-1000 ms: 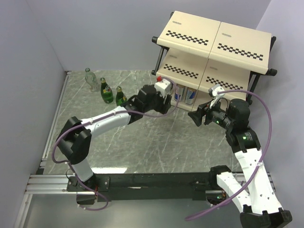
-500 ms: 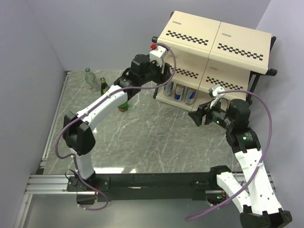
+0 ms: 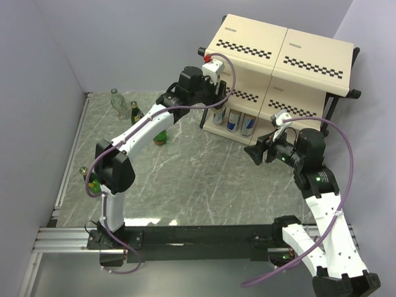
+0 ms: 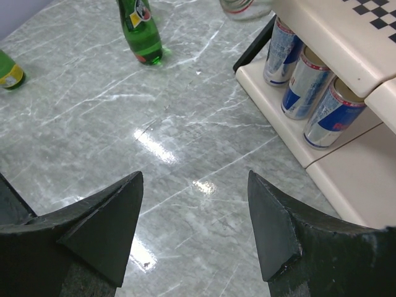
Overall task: Place and organize the beverage onto the shelf
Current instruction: Place the drink on the shelf.
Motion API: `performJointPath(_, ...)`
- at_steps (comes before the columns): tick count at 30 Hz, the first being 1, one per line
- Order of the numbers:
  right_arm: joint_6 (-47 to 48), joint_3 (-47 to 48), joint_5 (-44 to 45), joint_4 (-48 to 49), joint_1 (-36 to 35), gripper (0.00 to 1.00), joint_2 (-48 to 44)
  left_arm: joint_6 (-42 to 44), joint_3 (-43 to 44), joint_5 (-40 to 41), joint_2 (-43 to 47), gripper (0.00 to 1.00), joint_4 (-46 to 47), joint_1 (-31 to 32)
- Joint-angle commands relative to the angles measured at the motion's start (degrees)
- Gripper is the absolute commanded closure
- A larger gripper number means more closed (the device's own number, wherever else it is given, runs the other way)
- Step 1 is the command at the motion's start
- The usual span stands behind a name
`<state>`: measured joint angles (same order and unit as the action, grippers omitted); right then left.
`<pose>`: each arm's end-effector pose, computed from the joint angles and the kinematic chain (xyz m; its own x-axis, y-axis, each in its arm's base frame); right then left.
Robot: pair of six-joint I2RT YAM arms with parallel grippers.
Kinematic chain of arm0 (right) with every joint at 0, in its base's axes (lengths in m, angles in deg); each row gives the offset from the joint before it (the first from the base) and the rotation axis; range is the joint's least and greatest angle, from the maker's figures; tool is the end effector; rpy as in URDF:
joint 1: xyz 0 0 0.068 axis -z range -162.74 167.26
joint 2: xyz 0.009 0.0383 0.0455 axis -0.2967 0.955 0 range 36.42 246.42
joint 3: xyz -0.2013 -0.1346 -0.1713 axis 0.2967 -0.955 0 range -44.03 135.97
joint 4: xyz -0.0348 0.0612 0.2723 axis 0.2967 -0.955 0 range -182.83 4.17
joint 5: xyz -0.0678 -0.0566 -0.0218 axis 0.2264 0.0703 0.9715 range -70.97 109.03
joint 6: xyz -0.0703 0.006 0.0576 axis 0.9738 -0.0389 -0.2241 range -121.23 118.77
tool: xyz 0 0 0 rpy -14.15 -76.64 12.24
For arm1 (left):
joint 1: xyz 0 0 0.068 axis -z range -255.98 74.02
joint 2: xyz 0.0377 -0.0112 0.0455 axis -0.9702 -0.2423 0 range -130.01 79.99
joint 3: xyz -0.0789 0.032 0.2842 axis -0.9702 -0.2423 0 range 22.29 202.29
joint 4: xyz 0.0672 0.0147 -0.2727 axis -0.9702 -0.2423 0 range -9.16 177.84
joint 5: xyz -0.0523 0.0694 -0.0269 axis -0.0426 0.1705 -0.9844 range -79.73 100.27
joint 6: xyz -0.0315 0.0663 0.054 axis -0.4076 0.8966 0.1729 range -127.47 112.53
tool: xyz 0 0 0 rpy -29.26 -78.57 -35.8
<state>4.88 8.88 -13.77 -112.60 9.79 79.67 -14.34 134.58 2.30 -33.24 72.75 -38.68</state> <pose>0.1909 0.0695 0.3731 -0.2237 -0.1195 -0.9673 -0.6501 0.7577 0.0567 0.4304 -0.3421 0.3916 -0.3026 0.0815 -0.9496 0.6747 0.7220 -0.1530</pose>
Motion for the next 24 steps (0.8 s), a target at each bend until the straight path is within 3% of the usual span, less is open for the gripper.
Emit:
performJointPath(1,0.7,-0.3,-1.2,0.1,0.3,0.25,0.3,0.0,7.5,-0.6,1.3,1.0,10.8,-0.5)
performJointPath(24,0.7,-0.1,-1.2,0.0,0.3,0.25,0.8,0.3,12.7,2.2,-3.2,1.0,13.9,-0.5)
